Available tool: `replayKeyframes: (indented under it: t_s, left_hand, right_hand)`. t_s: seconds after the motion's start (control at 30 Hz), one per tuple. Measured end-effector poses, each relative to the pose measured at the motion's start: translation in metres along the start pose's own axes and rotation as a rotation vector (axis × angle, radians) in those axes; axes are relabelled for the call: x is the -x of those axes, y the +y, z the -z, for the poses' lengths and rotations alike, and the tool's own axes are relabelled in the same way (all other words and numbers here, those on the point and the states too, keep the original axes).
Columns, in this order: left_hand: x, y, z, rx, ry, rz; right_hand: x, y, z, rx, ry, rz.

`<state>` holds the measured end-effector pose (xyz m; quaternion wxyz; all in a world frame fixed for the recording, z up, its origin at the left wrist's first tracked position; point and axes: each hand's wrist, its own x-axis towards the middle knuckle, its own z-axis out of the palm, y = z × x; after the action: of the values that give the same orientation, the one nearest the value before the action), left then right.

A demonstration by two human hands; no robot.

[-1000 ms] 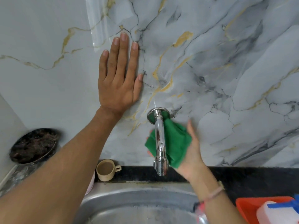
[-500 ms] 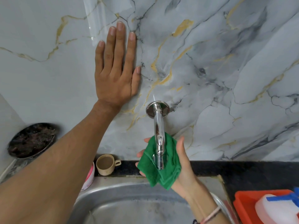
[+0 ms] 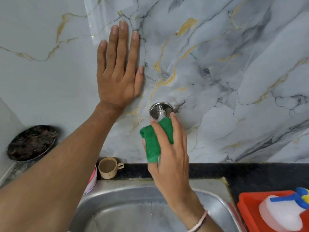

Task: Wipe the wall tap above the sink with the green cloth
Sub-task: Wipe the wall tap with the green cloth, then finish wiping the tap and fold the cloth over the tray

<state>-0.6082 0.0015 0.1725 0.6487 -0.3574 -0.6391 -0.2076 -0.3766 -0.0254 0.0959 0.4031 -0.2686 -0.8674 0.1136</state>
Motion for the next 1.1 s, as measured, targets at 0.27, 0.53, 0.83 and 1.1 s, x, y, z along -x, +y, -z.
replayKeyframes:
  t_s: [0.27,0.53,0.83,1.1]
  left_hand:
    - [-0.004,0.0,0.008,0.037,-0.074,-0.004]
    - [-0.013,0.01,0.123,0.37,-0.573,0.148]
    - [0.075,0.169,0.323,1.232,-1.411,0.765]
    - [0.12,0.331,0.376,1.275,-1.631,1.38]
  right_hand:
    - [0.076,0.033,-0.008,0.16,-0.138,0.21]
    - [0.142,0.043,0.067,-1.056,-0.263,-0.79]
    - [0.166,0.128,0.192,-1.323,-0.421,-1.417]
    - [0.188,0.228,0.263,-1.161,-0.771,-1.301]
